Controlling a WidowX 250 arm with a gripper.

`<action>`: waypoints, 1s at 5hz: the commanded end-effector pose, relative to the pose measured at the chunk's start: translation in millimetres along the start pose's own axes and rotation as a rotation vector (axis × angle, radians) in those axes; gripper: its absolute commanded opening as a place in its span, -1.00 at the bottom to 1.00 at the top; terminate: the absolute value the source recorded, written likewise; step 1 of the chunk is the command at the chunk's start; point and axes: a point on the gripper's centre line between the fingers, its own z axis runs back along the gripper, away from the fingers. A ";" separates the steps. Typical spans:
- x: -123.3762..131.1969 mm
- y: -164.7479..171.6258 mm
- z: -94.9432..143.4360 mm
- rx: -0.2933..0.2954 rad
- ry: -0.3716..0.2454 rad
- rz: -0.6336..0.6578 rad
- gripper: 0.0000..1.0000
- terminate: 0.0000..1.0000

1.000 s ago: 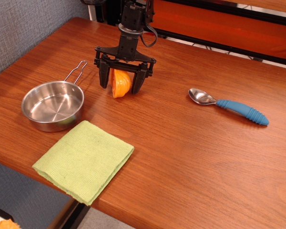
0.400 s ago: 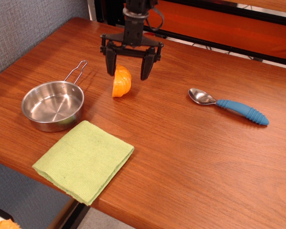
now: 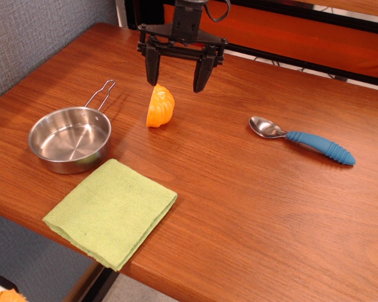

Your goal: Pick up orange on top of green cloth and place it behind.

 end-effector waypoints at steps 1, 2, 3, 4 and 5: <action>-40.8 -6.3 47.9 -0.043 -0.052 -0.022 1.00 -1.00; -75.6 -26.0 46.3 -0.087 -0.069 -0.058 1.00 -1.00; -105.6 -56.9 57.2 -0.096 -0.130 -0.122 1.00 -1.00; -115.7 -85.3 72.2 -0.137 -0.151 -0.224 1.00 -1.00; -117.6 -106.3 89.2 -0.168 -0.168 -0.260 1.00 -1.00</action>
